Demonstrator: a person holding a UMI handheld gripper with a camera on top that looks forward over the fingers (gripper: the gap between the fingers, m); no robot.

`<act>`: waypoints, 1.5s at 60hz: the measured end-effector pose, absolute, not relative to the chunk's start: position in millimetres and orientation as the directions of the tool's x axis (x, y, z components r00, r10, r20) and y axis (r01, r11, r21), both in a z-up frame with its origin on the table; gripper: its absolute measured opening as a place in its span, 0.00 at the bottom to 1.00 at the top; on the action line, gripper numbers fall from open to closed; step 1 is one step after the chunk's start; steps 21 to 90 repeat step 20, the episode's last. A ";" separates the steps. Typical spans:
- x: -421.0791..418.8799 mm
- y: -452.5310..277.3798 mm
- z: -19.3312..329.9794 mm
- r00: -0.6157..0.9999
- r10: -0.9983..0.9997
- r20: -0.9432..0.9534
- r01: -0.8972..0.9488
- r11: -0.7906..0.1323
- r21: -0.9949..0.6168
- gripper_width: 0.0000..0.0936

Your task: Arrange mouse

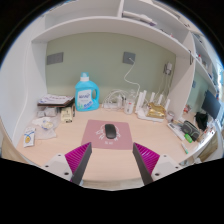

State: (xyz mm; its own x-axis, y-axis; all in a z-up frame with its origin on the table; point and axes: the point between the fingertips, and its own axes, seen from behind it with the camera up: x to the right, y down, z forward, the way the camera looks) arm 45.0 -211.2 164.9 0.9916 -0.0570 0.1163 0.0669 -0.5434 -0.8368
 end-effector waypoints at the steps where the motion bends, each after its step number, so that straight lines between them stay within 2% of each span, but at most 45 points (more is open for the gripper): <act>1: 43.9 -214.3 165.7 0.991 -0.057 0.117 0.068 -0.542 -0.838 0.90; 17: 32.6 -239.3 172.2 0.994 -0.067 0.091 0.039 -0.547 -0.836 0.91; 90: 31.5 -240.0 175.2 0.993 -0.065 0.093 0.043 -0.542 -0.840 0.91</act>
